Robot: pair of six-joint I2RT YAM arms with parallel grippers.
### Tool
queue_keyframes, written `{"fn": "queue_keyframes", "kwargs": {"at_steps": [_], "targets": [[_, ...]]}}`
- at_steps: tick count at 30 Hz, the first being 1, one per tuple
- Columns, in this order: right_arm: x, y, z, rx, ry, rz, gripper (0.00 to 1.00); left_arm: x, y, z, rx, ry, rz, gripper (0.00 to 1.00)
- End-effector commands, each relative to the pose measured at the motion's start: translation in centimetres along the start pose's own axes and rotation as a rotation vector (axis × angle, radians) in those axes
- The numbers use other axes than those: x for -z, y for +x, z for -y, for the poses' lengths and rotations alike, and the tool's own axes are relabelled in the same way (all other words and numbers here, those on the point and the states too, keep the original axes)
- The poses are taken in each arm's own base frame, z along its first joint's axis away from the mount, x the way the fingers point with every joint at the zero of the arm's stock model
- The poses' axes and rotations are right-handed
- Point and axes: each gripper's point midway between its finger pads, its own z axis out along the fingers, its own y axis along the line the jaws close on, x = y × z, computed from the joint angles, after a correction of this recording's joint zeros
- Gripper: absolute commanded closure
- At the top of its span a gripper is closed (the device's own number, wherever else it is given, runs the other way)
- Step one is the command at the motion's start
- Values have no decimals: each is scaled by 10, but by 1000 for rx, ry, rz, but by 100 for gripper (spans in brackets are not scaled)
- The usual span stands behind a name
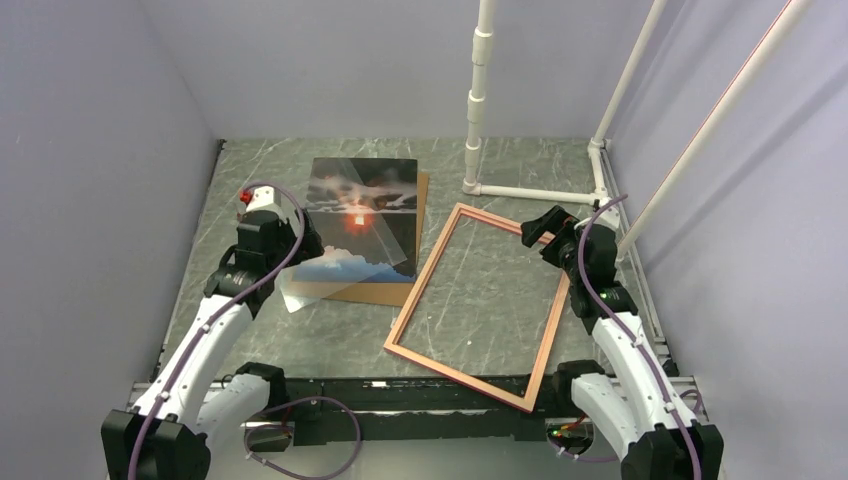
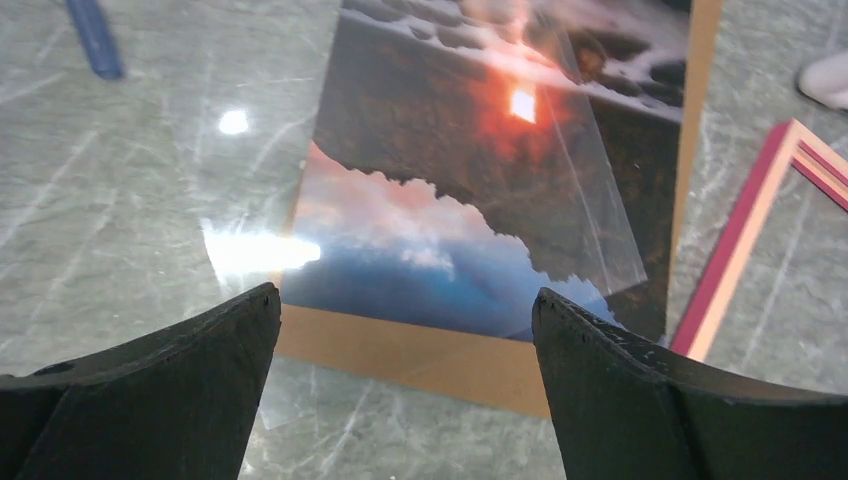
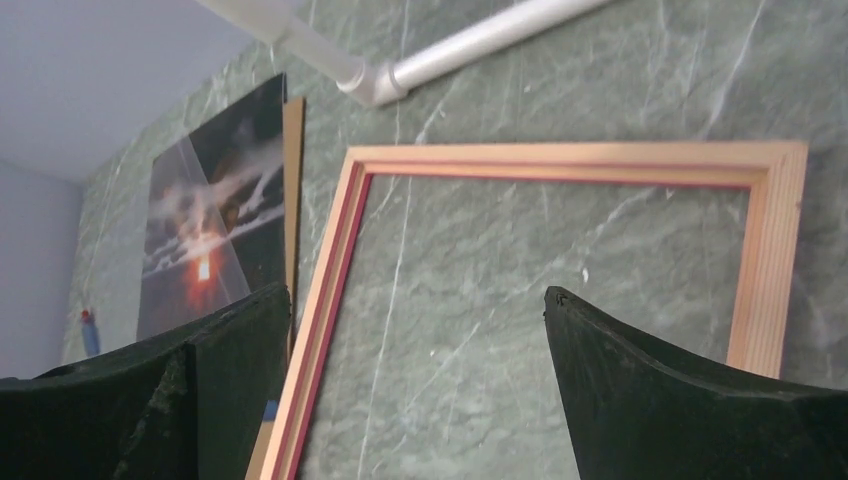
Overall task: Put the photo into the frame
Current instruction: Adjust the photo frame at the center of the board.
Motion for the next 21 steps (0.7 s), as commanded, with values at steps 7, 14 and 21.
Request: {"fn": "queue_keyframes", "kwargs": {"at_steps": [7, 14, 21], "targets": [[10, 37, -9, -70, -7, -250, 0, 9, 33, 67, -21, 423, -109, 1], [24, 54, 8, -43, 64, -331, 0, 12, 73, 95, -128, 554, -273, 1], [34, 72, 24, -51, 144, -406, 0, 15, 124, 140, -252, 642, -473, 1]]}}
